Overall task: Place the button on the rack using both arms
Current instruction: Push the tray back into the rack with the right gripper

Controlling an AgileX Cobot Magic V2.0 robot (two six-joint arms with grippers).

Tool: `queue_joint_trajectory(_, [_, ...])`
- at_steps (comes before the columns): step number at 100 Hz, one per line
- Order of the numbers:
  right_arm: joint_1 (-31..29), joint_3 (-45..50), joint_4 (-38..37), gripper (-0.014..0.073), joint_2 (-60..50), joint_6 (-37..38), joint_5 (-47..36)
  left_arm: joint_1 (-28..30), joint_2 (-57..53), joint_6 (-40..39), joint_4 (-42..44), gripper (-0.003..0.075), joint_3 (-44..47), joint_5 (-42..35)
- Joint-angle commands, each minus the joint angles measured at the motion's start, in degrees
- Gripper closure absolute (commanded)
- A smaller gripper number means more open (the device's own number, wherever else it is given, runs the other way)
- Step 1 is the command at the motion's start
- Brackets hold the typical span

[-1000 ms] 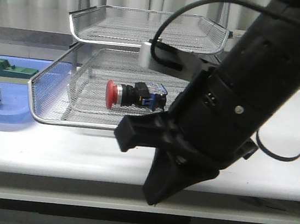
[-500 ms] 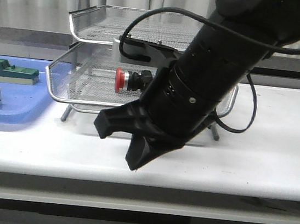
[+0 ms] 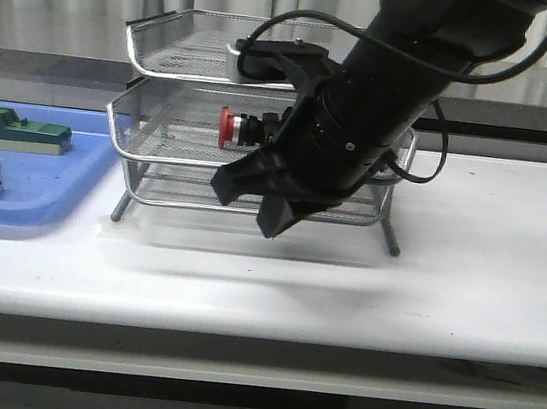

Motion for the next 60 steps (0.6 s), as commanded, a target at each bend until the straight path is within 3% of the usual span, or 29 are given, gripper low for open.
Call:
queue_joint_trajectory(1, [-1.2,-2.9,-2.2,0.0659,-2.4,-0.7,-4.7,0.1,0.4,-0.7,-0.6,0.0741,-1.6,-4.9])
queue_joint_trajectory(40, [-2.1,-3.6,-4.5,0.0659,-1.8,-0.7,-12.1,0.1,0.4,-0.7,-0.6,0.0741,-1.6,-4.9])
queue_joint_trajectory(60, [-2.1,-3.6,-4.4,0.0659,-2.2,-0.7,-7.8,0.1,0.4,-0.7,-0.6,0.0741,-1.6,-4.9])
